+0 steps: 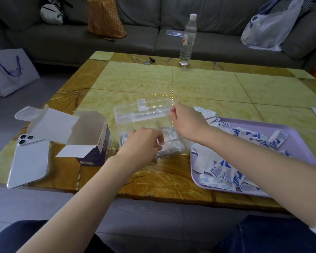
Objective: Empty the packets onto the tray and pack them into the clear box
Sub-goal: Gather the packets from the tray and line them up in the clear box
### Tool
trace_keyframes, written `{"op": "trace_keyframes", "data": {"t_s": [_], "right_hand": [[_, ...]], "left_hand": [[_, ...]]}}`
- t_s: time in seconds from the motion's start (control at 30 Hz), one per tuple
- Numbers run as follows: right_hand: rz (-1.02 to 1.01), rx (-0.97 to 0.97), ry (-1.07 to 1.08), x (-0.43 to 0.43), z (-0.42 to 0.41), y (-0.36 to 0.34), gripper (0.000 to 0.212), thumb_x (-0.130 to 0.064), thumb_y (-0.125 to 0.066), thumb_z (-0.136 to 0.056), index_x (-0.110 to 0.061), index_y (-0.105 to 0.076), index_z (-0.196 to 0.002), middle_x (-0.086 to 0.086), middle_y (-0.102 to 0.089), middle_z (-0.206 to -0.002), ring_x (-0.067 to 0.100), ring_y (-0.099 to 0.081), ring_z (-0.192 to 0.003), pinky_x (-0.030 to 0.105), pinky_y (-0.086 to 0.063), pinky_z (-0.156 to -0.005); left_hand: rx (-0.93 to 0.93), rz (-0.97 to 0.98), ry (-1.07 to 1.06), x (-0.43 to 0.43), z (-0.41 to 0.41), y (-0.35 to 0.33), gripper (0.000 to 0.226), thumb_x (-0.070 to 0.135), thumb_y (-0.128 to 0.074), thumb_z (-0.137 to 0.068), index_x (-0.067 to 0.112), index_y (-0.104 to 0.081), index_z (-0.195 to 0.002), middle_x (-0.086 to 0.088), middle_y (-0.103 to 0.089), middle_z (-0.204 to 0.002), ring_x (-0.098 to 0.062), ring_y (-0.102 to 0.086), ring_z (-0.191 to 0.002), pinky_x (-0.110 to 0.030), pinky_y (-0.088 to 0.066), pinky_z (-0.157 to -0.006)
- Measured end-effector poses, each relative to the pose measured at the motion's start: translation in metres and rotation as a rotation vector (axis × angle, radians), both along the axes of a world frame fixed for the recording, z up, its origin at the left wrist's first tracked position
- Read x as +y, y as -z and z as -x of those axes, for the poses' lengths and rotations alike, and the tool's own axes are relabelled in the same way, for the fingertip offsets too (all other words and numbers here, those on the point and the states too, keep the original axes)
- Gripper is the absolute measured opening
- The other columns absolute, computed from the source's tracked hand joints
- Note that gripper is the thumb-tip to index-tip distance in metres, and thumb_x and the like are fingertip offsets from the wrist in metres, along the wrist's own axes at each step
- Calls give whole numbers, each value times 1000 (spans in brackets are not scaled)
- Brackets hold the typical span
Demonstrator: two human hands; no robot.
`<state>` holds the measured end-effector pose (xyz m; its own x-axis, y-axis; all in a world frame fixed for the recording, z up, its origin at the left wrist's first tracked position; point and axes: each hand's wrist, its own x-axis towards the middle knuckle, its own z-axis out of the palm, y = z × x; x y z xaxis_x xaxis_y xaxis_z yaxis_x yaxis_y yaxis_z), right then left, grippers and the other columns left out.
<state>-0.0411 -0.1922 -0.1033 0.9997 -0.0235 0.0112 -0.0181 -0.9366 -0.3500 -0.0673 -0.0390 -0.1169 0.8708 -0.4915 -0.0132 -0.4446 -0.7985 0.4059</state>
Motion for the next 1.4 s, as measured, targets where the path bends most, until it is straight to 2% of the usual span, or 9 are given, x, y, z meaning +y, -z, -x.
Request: {"op": "trace_keyframes", "data": {"t_s": [0.17, 0.33, 0.5, 0.63, 0.77, 1.0, 1.1, 1.23, 1.4], "right_hand": [[-14, -455, -66, -29, 37, -3, 20, -20, -37, -99, -7, -46, -111, 5, -53, -103, 19, -51, -89, 34, -45, -68], [-68, -355, -13, -89, 66, 21, 13, -12, -41, -97, -7, -51, -104, -3, -48, -95, 18, -50, -94, 25, -36, -73], [-11, 181, -208, -141, 99, 36, 43, 4, -50, -87, -22, -51, -122, -7, -50, -128, 10, -40, -123, 30, -34, -105], [4, 421, -280, -156, 115, 36, 71, 14, -45, -78, -27, -40, -136, -8, -41, -135, 15, -41, -121, 30, -43, -93], [12, 351, -258, -157, 114, 48, 63, 6, -55, -81, -26, -45, -134, -6, -43, -133, 13, -41, -121, 28, -40, -96], [0, 267, -215, -148, 103, 50, 65, 4, -59, -83, -21, -39, -139, -3, -40, -140, 15, -37, -129, 32, -36, -104], [-27, 296, -250, -150, 106, 51, 63, 7, -55, -81, -21, -43, -135, 1, -45, -131, 20, -41, -123, 34, -38, -100], [-177, 347, -145, -155, 115, 52, 71, 9, -44, -88, -22, -18, -147, 0, -34, -144, 18, -39, -130, 32, -41, -100], [-230, 313, -122, -159, 128, 50, 69, -2, -52, -91, -21, -15, -147, 5, -36, -135, 16, -45, -108, 30, -41, -93]], "left_hand": [[-277, -64, -41, -23, 14, -5, 35, 24, -50, -93, 26, -44, -128, 3, -46, -123, -21, -37, -118, -34, -24, -101], [-465, 125, 130, -66, 35, 1, 30, 9, -64, -75, 14, -60, -104, -4, -58, -94, -30, -57, -87, -39, -42, -76], [-232, 49, 300, -99, 52, 18, 25, 18, -50, -93, 17, -53, -117, -2, -53, -110, -22, -52, -102, -29, -36, -84], [-91, -224, 224, -117, 55, 38, 47, 47, -35, -97, 16, -41, -131, -5, -47, -127, -23, -41, -120, -31, -31, -99], [-47, -402, 144, -133, 57, 50, 64, 63, -31, -90, 11, -46, -124, -9, -48, -125, -26, -41, -120, -36, -28, -102], [77, -336, 95, -154, 57, 49, 74, 73, -34, -83, 10, -51, -118, -8, -56, -120, -30, -45, -117, -41, -31, -99], [104, -301, 102, -162, 62, 44, 64, 65, -37, -88, 10, -53, -116, -7, -56, -118, -30, -48, -114, -39, -32, -97], [213, -240, 38, -169, 60, 46, 52, 48, -61, -84, 6, -48, -113, -8, -59, -110, -28, -55, -104, -35, -39, -87], [356, -154, -8, -176, 55, 50, 40, 34, -72, -77, 8, -56, -103, -7, -62, -96, -25, -60, -91, -36, -47, -82]]}}
